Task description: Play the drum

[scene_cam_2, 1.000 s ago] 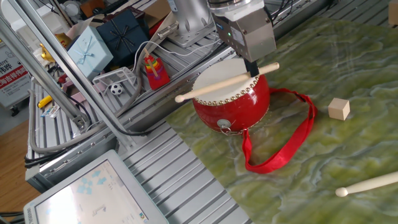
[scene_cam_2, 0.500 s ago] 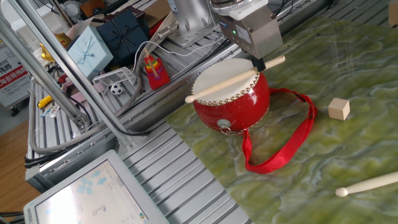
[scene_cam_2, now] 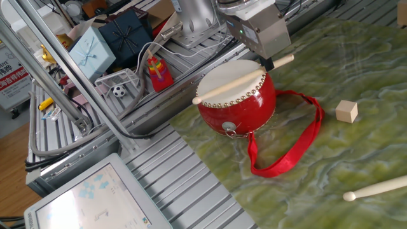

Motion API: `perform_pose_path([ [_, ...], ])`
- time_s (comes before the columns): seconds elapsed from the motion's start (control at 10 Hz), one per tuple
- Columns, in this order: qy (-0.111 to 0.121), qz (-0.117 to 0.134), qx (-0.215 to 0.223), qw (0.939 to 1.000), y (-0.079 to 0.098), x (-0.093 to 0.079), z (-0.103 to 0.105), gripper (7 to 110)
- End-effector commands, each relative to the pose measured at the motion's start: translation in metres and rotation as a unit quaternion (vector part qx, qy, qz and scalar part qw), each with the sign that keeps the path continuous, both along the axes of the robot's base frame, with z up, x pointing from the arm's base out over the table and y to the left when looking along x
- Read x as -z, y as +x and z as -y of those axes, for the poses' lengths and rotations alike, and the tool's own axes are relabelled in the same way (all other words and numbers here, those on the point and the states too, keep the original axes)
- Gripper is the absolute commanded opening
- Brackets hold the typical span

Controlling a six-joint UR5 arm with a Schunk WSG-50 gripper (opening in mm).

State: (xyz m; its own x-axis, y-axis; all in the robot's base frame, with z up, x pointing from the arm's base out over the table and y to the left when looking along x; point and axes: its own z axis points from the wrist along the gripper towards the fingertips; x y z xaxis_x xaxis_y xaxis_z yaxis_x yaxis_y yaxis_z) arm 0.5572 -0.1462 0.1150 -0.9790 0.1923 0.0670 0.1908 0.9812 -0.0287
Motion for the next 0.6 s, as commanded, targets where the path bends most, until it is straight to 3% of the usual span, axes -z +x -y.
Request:
perform_pose_path([
  [0.0, 0.011, 0.001, 0.006, 0.9999, 0.0005, -0.0011, -0.0047, 7],
  [0.5, -0.004, 0.01, 0.008, 0.9999, 0.0047, -0.0009, 0.0025, 7],
])
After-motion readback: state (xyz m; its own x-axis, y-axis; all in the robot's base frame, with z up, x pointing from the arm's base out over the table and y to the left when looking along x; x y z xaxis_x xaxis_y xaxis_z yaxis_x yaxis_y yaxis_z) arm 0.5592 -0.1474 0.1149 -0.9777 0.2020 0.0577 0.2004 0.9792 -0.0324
